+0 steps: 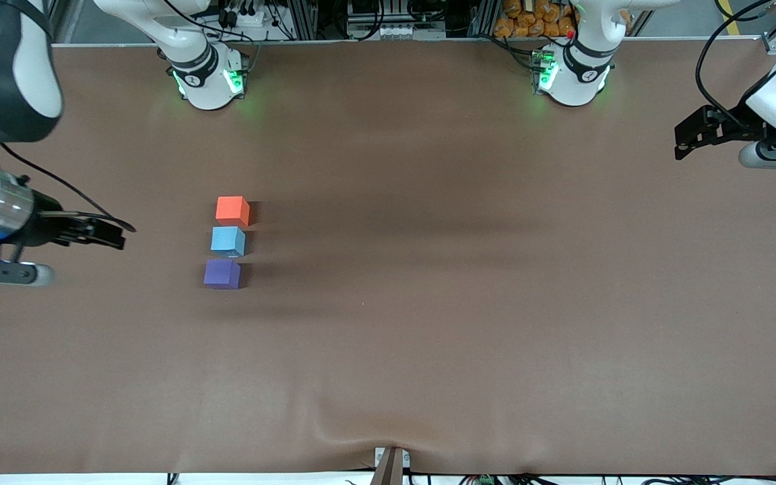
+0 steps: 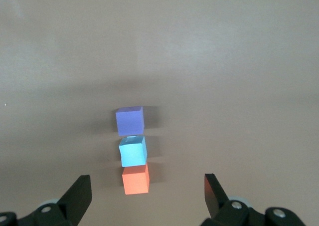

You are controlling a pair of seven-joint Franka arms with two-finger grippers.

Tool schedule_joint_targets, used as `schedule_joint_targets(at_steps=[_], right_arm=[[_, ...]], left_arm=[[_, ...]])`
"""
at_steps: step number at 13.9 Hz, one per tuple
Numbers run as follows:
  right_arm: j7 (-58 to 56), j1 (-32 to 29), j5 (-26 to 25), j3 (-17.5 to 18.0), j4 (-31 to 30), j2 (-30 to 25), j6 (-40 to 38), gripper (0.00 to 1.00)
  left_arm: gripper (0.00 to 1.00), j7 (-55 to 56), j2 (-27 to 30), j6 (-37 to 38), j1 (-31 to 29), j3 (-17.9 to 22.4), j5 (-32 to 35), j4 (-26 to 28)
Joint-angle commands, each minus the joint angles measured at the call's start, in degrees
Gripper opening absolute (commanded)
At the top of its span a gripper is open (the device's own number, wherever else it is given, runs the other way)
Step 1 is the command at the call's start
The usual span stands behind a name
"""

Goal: Place blue block between orange and purple blocks

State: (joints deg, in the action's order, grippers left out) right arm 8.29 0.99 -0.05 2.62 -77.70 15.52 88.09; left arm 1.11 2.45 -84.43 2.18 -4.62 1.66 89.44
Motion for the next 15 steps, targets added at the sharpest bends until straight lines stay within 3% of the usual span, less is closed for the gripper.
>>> schedule_joint_targets(at_steps=[1, 4, 10, 15], right_arm=[[-0.29, -1.34, -1.61, 2.13, 6.48, 0.04, -6.85, 1.0], [0.23, -1.6, -1.88, 1.6, 7.56, -4.33, -12.93, 1.0], [0.67, -2.75, -1.09, 0.11, -11.31, -19.19, -4.88, 1.0], [1.38, -2.39, -0.48, -3.06, -11.78, -19.39, -4.59, 1.0]], left_arm=[[1.0, -0.67, -0.16, 0.14, -0.6, -0.22, -0.95, -0.5], [1.0, -0.67, -0.16, 0.14, -0.69, -0.22, -0.95, -0.5], [1.0, -0.76, -0.16, 0.14, -0.69, -0.22, -0.95, -0.5], [1.0, -0.84, -0.16, 0.05, -0.69, -0.13, -0.95, -0.5]])
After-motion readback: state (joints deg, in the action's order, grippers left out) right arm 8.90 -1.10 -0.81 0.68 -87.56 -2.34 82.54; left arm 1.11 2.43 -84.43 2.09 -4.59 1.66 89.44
